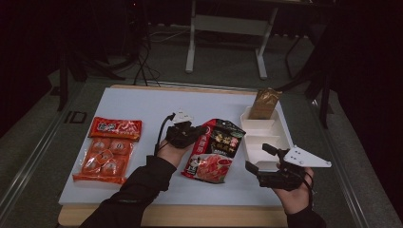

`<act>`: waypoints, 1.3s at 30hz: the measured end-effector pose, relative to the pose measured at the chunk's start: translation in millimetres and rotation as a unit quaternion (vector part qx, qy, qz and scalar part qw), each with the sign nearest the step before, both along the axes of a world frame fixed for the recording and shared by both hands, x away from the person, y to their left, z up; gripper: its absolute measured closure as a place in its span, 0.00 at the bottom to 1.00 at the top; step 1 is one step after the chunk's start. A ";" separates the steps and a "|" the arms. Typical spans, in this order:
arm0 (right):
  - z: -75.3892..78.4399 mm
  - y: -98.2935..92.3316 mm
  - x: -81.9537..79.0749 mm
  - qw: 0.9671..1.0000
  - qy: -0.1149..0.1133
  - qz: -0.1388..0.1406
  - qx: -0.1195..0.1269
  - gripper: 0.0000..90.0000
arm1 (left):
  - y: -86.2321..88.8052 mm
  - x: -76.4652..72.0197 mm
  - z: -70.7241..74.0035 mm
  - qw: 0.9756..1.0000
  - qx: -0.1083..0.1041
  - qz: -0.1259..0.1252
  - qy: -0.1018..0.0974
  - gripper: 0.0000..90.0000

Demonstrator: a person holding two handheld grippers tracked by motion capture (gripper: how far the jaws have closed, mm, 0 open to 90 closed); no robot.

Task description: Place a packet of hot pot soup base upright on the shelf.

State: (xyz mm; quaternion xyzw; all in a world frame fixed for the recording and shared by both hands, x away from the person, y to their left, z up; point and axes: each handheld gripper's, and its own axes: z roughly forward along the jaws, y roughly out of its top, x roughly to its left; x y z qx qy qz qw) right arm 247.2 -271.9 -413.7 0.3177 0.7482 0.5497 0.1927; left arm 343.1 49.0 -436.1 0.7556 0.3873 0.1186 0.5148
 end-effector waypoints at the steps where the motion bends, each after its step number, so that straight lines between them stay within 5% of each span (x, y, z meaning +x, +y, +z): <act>1: 0.7 -0.4 0.4 1.000 -0.003 -0.005 -0.003 0.15 | 4.4 -1.0 1.1 1.000 -0.012 -0.003 0.006 0.97; 15: 10.1 7.3 12.0 1.000 0.010 -0.010 -0.017 0.22 | 26.6 -9.2 5.7 0.998 -0.050 -0.036 -0.007 0.97; 21: 8.5 12.4 18.6 1.000 0.017 -0.003 -0.017 0.23 | 31.0 -15.6 8.0 0.995 -0.077 -0.059 -0.023 0.97; 26: 7.7 17.1 23.5 1.000 0.022 0.009 -0.016 0.25 | 32.4 -18.4 8.7 0.991 -0.110 -0.077 -0.023 0.96; 32: 7.2 21.6 30.3 0.999 0.035 0.025 -0.008 0.27 | 30.9 -25.5 12.9 0.983 -0.144 -0.100 -0.048 0.96; 35: 9.7 25.2 31.6 0.999 0.037 0.037 -0.012 0.36 | 30.5 -26.2 14.6 0.979 -0.169 -0.108 -0.044 0.96; 39: 13.8 26.7 32.5 0.998 0.038 0.044 -0.005 0.55 | 28.7 -26.0 14.7 0.976 -0.182 -0.112 -0.039 0.96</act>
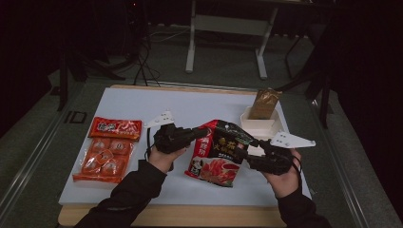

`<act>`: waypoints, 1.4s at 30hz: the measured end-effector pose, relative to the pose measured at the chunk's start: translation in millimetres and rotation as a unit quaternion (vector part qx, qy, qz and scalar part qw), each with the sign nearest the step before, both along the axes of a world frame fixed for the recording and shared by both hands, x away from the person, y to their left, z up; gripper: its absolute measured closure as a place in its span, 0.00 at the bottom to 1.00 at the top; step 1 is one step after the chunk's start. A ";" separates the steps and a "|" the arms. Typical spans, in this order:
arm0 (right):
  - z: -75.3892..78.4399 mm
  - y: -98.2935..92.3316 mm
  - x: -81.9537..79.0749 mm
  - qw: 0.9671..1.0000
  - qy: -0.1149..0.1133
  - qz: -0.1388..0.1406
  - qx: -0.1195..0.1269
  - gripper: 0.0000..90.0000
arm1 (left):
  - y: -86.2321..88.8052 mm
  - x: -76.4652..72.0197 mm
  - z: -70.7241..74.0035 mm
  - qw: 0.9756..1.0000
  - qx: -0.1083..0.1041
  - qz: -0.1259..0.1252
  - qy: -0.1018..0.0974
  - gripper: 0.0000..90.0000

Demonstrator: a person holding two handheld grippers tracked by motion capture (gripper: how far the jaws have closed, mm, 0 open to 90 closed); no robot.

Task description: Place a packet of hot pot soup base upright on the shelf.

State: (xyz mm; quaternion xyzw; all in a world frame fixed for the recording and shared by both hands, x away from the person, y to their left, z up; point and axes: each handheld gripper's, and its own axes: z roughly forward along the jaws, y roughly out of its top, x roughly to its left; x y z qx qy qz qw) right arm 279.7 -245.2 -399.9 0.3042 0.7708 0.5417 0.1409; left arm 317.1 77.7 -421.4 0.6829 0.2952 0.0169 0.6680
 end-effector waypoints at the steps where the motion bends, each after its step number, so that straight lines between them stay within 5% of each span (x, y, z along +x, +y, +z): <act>1: 1.5 -0.3 0.4 1.000 0.003 0.009 0.006 0.63 | -0.6 -0.1 -0.4 1.000 -0.003 -0.003 -0.001 0.96; 6: 8.8 -1.6 0.7 1.000 0.004 0.019 0.023 0.81 | -3.5 -0.4 -5.1 1.000 -0.007 -0.001 -0.007 0.96; 12: 13.5 -0.8 3.2 1.000 0.014 0.018 0.002 0.86 | -2.1 0.7 -11.6 1.000 0.004 -0.013 -0.016 0.93; 19: 21.1 -1.3 1.8 1.000 0.003 0.014 -0.005 0.86 | -1.3 2.4 -11.4 1.000 -0.002 -0.031 0.002 0.86; 28: 27.2 -5.8 2.9 1.000 0.001 -0.001 -0.004 0.86 | -0.3 0.4 -4.1 1.000 0.022 -0.020 -0.010 0.50; 33: 35.2 -11.3 4.7 1.000 -0.005 -0.005 0.005 0.86 | 4.7 -4.7 -5.5 0.999 0.014 -0.018 -0.023 0.30; 37: 44.7 -14.9 7.1 1.000 -0.014 -0.009 0.012 0.86 | 6.1 -14.3 -8.0 0.997 0.063 0.013 -0.046 0.12; 39: 50.7 -16.8 8.2 1.000 -0.024 -0.013 0.014 0.86 | 8.1 -18.0 -10.4 0.996 0.071 0.019 -0.048 0.02; 42: 58.2 -20.2 10.2 0.999 -0.031 -0.022 0.020 0.86 | 15.7 -23.4 -16.1 0.997 0.069 0.026 -0.036 0.02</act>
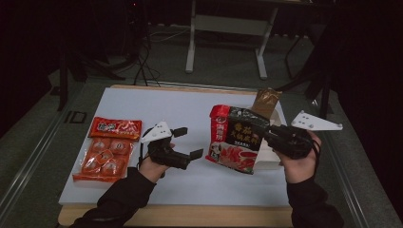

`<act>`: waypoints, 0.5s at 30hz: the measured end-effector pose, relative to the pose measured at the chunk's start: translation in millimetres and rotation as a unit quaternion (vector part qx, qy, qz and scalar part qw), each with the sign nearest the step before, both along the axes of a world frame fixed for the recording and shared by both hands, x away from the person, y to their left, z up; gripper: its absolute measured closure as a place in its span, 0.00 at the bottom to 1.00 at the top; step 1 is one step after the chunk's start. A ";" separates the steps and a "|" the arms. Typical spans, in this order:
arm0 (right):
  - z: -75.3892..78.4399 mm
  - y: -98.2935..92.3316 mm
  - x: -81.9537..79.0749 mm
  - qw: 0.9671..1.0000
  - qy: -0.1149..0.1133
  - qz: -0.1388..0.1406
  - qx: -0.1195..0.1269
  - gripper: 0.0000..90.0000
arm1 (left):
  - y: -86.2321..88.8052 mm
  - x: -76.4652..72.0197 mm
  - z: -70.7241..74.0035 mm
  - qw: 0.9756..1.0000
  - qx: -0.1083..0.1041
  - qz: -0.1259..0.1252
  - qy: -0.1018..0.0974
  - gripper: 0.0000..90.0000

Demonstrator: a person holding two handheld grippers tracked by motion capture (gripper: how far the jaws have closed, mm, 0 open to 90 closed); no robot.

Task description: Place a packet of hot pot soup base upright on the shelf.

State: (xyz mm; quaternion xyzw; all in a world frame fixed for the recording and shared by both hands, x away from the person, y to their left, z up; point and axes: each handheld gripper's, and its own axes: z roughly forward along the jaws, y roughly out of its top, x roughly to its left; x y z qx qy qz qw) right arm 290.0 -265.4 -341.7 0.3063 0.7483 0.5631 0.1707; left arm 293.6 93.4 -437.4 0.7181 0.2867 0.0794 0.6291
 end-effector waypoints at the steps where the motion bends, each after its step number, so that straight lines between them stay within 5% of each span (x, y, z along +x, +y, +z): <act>1: 2.6 -1.6 1.0 1.000 -0.002 -0.003 0.002 0.86 | 2.7 -1.5 -1.7 1.000 0.000 0.004 0.004 0.02; 15: 23.0 -20.3 23.6 0.999 -0.022 -0.048 -0.011 0.86 | 43.3 -32.5 -36.0 0.999 0.024 0.012 0.027 0.02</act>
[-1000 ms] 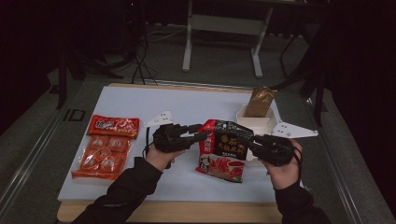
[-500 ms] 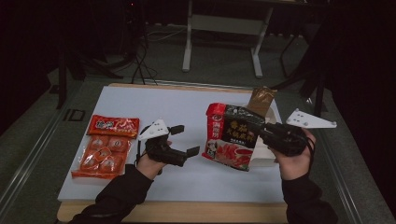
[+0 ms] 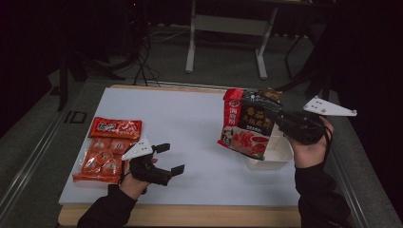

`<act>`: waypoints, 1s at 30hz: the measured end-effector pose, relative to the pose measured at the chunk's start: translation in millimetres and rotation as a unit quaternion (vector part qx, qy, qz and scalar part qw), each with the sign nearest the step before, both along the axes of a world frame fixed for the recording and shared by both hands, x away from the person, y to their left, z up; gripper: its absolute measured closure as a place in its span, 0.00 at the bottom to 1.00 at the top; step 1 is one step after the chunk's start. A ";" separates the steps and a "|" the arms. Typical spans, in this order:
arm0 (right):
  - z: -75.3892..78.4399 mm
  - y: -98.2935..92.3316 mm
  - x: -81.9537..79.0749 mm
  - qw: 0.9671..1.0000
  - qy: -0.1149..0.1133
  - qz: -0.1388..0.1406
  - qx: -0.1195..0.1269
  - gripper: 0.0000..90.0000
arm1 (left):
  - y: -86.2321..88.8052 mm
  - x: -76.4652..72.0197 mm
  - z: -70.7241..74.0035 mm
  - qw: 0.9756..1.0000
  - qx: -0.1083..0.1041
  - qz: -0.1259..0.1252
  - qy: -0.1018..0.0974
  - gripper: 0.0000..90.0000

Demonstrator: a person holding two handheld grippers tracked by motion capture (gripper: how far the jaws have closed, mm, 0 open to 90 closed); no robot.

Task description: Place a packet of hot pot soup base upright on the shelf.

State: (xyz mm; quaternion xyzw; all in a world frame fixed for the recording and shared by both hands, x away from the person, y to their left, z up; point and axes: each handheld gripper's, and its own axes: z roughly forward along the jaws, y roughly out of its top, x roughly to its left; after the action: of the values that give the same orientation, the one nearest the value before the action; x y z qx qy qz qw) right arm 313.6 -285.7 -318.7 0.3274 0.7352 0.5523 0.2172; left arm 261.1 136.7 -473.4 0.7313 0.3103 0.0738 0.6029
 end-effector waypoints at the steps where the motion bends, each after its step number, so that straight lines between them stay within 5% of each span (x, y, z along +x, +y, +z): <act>1: 0.8 -1.8 2.3 1.000 0.001 -0.005 0.000 0.86 | 3.0 -2.1 -3.2 1.000 0.005 0.003 -0.002 0.02; 7: 3.1 -15.9 17.8 1.000 -0.007 -0.026 0.005 0.86 | 13.1 -13.9 -18.6 0.999 0.037 0.005 -0.003 0.02; 20: 1.0 -43.2 42.6 0.996 -0.019 -0.087 -0.009 0.86 | 9.2 -16.5 -32.0 0.999 0.041 -0.002 -0.006 0.02; 30: -14.0 -57.2 61.8 0.995 -0.009 -0.103 -0.010 0.86 | 5.8 -16.2 -37.1 0.999 0.037 -0.013 0.006 0.02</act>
State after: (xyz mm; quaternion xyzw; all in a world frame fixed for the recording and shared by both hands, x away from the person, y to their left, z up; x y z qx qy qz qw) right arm 375.3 -342.9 -332.7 0.3946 0.7009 0.5226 0.2827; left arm 245.0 142.5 -510.5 0.7576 0.3009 0.0732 0.5745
